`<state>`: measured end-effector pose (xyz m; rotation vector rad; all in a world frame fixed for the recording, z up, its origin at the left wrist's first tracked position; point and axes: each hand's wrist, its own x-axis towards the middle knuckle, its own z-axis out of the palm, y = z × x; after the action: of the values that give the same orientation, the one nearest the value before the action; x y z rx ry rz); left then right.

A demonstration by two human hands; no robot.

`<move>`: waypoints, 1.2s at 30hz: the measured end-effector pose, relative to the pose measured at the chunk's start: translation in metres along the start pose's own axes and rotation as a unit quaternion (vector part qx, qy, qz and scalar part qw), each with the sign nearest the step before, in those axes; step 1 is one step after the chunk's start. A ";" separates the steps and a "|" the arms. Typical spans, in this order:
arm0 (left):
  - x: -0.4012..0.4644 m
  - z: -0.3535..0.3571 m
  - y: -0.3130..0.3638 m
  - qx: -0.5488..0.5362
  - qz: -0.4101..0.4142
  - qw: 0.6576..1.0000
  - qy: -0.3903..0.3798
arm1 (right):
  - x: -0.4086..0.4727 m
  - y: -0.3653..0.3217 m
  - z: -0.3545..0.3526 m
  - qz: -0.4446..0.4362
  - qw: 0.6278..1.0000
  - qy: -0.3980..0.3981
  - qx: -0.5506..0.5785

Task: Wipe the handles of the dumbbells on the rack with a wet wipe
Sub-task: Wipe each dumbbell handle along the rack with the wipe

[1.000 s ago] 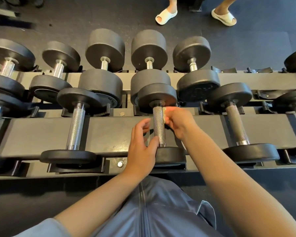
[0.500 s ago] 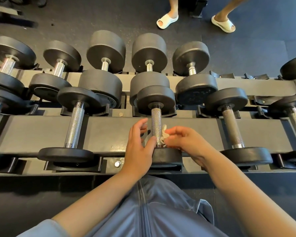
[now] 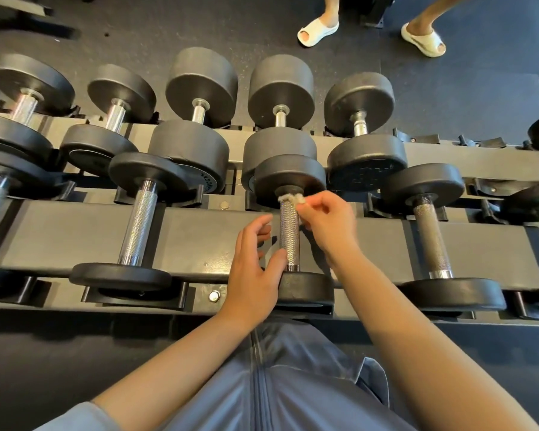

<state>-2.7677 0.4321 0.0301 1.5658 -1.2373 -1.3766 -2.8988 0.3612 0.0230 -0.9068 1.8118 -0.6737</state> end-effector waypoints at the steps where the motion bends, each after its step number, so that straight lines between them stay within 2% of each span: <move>1: 0.000 0.000 0.000 -0.001 -0.002 1.000 0.001 | -0.009 0.003 -0.010 -0.013 0.998 -0.053 -0.022; 4: 0.000 0.001 -0.001 -0.007 -0.002 1.000 0.006 | -0.037 0.011 -0.036 -0.011 0.975 -0.216 -0.044; 6: 0.001 0.001 -0.002 -0.006 0.000 1.000 0.012 | -0.041 0.011 -0.040 -0.016 0.968 -0.242 -0.063; 8: 0.000 0.002 -0.002 -0.011 -0.001 1.000 0.016 | -0.036 0.006 -0.035 -0.052 0.972 -0.204 -0.104; 10: 0.000 0.002 -0.003 -0.011 -0.004 1.000 0.020 | -0.022 0.003 -0.022 -0.043 0.992 -0.105 -0.060; 11: 0.000 0.002 -0.003 -0.007 -0.005 1.000 0.024 | -0.013 0.005 -0.015 -0.002 0.998 -0.060 0.002; 13: 0.000 0.002 -0.003 0.001 -0.005 0.999 0.033 | 0.006 0.007 0.003 0.107 0.984 -0.007 0.142; 15: -0.001 0.003 -0.003 0.005 -0.005 0.999 0.040 | 0.021 0.009 0.013 0.178 0.958 0.003 0.224; 17: -0.001 0.003 -0.002 0.003 -0.005 0.999 0.042 | 0.024 0.009 0.012 0.184 0.953 -0.029 0.240; 22: -0.002 0.003 -0.002 -0.001 -0.005 0.999 0.048 | 0.002 0.022 -0.014 0.139 0.971 -0.162 0.108; 26: -0.001 0.003 -0.003 -0.005 -0.003 0.998 0.056 | -0.007 0.023 -0.026 0.105 0.969 -0.221 0.036; 28: -0.001 0.004 -0.003 -0.006 -0.004 0.998 0.057 | -0.010 0.024 -0.034 0.076 0.959 -0.272 -0.022; 31: -0.002 0.003 -0.003 -0.006 -0.004 0.998 0.069 | -0.016 0.025 -0.045 0.008 0.923 -0.357 -0.141; 34: -0.002 0.004 -0.002 0.020 0.004 0.997 0.073 | -0.015 0.015 -0.052 -0.039 0.905 -0.383 -0.180; 36: -0.003 0.004 -0.003 0.061 0.013 0.995 0.075 | -0.015 0.006 -0.051 -0.054 0.904 -0.372 -0.203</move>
<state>-2.7712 0.4367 0.0270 1.6979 -1.2641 -1.1630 -2.9439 0.3796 0.0457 -1.3250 1.2148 0.0309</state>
